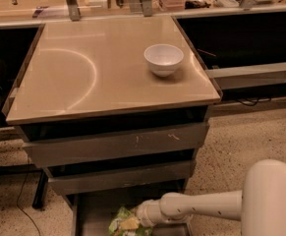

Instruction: Pick green rice chip bag from bottom drawer and place on counter

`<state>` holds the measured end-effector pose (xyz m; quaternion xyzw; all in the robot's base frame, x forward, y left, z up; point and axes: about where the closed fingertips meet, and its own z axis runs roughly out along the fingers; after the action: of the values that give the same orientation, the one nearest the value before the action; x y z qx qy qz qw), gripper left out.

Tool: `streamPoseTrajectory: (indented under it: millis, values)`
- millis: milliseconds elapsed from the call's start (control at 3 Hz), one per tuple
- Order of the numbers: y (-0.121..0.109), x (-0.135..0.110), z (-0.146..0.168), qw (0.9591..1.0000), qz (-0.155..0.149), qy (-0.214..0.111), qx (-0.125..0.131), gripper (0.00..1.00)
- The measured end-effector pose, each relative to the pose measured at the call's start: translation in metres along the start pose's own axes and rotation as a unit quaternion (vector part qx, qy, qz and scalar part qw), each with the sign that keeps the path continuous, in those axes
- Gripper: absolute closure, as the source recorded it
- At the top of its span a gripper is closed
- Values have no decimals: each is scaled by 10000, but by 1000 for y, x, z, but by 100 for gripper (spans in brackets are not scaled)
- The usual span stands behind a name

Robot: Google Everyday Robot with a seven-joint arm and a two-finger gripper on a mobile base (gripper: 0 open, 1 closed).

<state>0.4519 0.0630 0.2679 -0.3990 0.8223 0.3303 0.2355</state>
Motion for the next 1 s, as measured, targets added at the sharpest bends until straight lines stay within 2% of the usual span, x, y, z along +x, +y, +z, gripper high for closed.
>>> streamPoseTrajectory:
  millis: [333,667,1000]
  values:
    - [23,7,-70,9986,54,432,295,100]
    - [23,7,-70,9986,54,432,295,100]
    - [39,1,-87,9981,95,449,419,100]
